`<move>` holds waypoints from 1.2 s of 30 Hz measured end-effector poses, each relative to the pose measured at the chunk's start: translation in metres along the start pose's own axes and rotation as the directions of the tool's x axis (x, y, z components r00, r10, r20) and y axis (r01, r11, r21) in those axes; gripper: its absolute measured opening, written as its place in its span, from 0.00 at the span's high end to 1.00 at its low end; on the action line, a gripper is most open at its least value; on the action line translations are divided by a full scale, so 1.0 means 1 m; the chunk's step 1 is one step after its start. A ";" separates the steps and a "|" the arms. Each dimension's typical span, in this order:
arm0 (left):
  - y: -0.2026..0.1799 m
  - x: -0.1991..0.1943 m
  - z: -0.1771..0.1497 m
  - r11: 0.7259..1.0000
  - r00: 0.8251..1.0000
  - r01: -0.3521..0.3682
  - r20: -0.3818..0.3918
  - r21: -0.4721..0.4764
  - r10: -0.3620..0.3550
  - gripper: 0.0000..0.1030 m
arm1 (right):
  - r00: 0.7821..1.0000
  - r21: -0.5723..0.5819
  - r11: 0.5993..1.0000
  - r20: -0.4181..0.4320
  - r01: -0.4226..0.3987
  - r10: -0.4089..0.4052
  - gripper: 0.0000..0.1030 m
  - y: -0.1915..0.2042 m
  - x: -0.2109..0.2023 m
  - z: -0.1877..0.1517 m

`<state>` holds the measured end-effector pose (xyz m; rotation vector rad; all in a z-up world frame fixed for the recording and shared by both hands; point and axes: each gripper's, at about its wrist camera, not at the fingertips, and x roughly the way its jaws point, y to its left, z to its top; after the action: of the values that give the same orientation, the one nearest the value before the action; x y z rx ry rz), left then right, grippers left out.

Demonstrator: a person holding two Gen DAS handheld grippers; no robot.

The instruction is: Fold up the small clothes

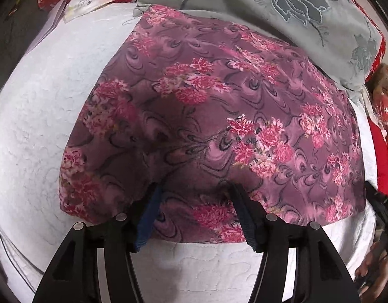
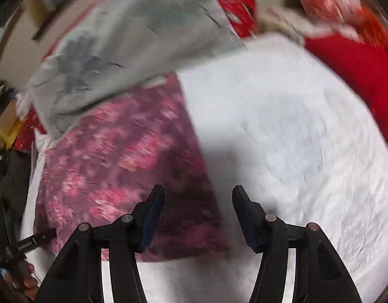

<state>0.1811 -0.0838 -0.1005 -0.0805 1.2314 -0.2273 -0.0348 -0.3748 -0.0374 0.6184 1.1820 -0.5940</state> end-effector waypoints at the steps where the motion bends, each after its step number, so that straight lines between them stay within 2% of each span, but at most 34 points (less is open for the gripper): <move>1: 0.000 0.000 -0.001 1.000 1.000 0.006 0.002 0.000 -0.006 0.39 | 1.000 0.011 1.000 -0.023 -0.009 0.010 0.43 -0.003 0.005 -0.003; 4: -0.001 0.001 -0.002 1.000 1.000 0.004 0.004 0.012 -0.004 0.37 | 0.999 -0.034 0.998 0.006 -0.049 0.049 0.44 0.003 0.008 -0.007; 5: -0.003 0.001 -0.001 1.000 1.000 -0.003 0.000 0.021 0.003 0.37 | 0.997 -0.060 0.995 0.000 -0.075 0.075 0.64 0.008 0.009 -0.006; 6: -0.004 0.001 -0.001 1.000 1.000 -0.004 -0.003 0.026 0.004 0.38 | 0.996 -0.104 0.991 -0.010 -0.085 0.084 0.94 0.014 0.010 -0.005; 7: -0.004 -0.001 0.000 1.000 1.000 0.002 -0.003 0.026 -0.002 0.38 | 0.997 -0.132 0.988 -0.009 -0.078 0.077 0.93 0.015 0.008 -0.005; 9: 0.001 -0.004 -0.001 1.000 1.000 0.030 -0.005 0.007 -0.030 0.38 | 0.989 -0.179 0.977 0.068 -0.116 0.130 0.94 0.023 -0.006 0.000; 11: 0.009 -0.003 -0.003 0.998 0.998 0.061 -0.010 -0.026 -0.061 0.38 | 0.980 -0.159 0.979 0.130 -0.129 0.151 0.94 0.017 -0.020 0.006; 13: 0.015 -0.004 -0.003 0.996 0.996 0.084 -0.007 -0.036 -0.084 0.38 | 0.981 -0.121 0.984 0.125 -0.133 0.148 0.95 0.006 -0.019 0.008; 15: 0.019 -0.006 -0.002 0.995 0.995 0.097 -0.013 -0.038 -0.098 0.39 | 0.994 -0.101 0.993 0.074 -0.067 0.075 0.97 -0.004 -0.003 0.003; 17: 0.024 -0.011 -0.002 0.990 0.991 0.132 -0.020 -0.046 -0.133 0.41 | 0.998 -0.068 0.996 -0.016 -0.061 0.060 0.96 -0.015 0.014 -0.005; 19: 0.035 -0.023 0.001 0.974 0.976 0.218 0.012 -0.067 -0.218 0.41 | 0.998 -0.050 0.997 0.016 -0.062 0.063 0.95 -0.014 0.005 -0.004; 20: 0.039 -0.029 0.007 0.965 0.968 0.252 0.040 -0.076 -0.249 0.41 | 0.996 -0.048 0.996 0.049 -0.072 0.074 0.91 -0.010 -0.002 0.001; 22: 0.044 -0.037 0.020 0.959 0.961 0.272 0.079 -0.081 -0.266 0.41 | 0.988 -0.054 0.993 0.112 -0.102 0.108 0.90 0.003 -0.011 0.018; 25: 0.040 -0.039 0.048 0.970 0.967 0.236 0.111 -0.053 -0.229 0.40 | 0.976 -0.083 0.984 0.134 -0.159 0.169 0.88 0.033 -0.007 0.048; 29: 0.024 -0.015 0.074 0.994 0.989 0.110 0.102 0.001 -0.110 0.40 | 0.973 -0.100 0.981 0.144 -0.165 0.178 0.80 0.068 0.021 0.073; 31: 0.019 0.003 0.079 0.999 0.995 0.044 0.091 0.014 -0.045 0.40 | 0.975 -0.082 0.983 0.138 -0.164 0.175 0.78 0.074 0.038 0.073; 32: 0.018 0.017 0.080 1.000 0.998 0.005 0.070 0.017 -0.006 0.40 | 0.982 -0.080 0.987 0.118 -0.139 0.148 0.74 0.075 0.053 0.071; 33: 0.015 0.026 0.080 1.000 0.998 -0.005 0.061 0.015 0.004 0.35 | 0.989 -0.083 0.990 0.085 -0.110 0.117 0.71 0.072 0.065 0.065; 34: 0.015 0.029 0.079 1.000 0.996 -0.003 0.092 0.010 0.002 0.32 | 0.996 -0.096 0.992 0.036 -0.079 0.082 0.71 0.072 0.082 0.059; 35: 0.012 0.029 0.080 1.000 0.994 -0.009 0.106 0.012 0.007 0.32 | 0.992 -0.117 0.990 0.089 -0.074 0.085 0.71 0.073 0.079 0.055; 36: 0.009 0.029 0.080 1.000 0.994 -0.021 0.110 0.022 0.018 0.31 | 0.992 -0.128 0.990 0.102 -0.065 0.078 0.71 0.075 0.076 0.054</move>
<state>0.2667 -0.0867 -0.1026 -0.0604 1.1191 -0.2168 0.0742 -0.3685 -0.0862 0.5148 1.0837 -0.4831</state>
